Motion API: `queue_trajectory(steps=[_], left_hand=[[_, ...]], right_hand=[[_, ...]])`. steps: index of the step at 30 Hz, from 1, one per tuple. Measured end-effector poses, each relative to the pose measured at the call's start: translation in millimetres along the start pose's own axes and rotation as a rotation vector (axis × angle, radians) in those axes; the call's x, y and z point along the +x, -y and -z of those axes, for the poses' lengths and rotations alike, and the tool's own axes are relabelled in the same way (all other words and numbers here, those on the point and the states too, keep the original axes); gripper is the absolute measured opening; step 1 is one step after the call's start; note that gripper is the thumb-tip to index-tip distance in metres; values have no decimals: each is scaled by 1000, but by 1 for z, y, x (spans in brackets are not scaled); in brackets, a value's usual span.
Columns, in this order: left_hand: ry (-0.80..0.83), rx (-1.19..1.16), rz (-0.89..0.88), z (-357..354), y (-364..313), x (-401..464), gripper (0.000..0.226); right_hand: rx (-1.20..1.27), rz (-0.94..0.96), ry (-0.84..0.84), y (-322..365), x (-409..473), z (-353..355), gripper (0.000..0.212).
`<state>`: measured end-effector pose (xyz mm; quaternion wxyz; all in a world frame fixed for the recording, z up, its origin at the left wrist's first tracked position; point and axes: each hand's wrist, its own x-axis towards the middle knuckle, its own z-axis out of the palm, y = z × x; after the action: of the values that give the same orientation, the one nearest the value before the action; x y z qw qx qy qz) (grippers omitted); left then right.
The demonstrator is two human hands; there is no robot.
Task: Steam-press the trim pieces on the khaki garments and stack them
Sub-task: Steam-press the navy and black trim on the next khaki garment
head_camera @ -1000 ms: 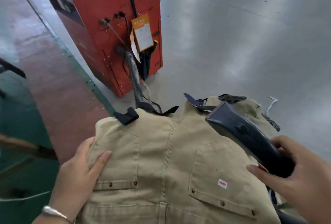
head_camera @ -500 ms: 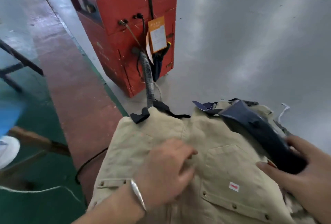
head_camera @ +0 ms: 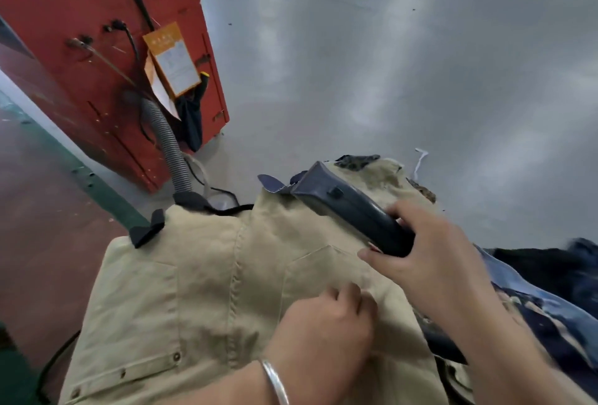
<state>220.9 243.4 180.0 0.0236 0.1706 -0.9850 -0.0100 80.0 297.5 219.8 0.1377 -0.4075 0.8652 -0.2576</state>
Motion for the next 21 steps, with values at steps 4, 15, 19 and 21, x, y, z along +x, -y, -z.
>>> queue_trajectory(steps=[4,15,19,21], left_hand=[[-105,29,-46,-3,13,-15,28],[-83,-159,-89,14,18,-9,61],[26,-128,4,18,5,10,74],[85,-104,45,8,-11,15,74]], right_hand=[[93,-42,-39,-16,-1,21,29],[174,-146,-19,-47,-33,67,43],[149,-188,-1,-50,-39,74,56],[168,-204,-17,-55,-39,75,54]])
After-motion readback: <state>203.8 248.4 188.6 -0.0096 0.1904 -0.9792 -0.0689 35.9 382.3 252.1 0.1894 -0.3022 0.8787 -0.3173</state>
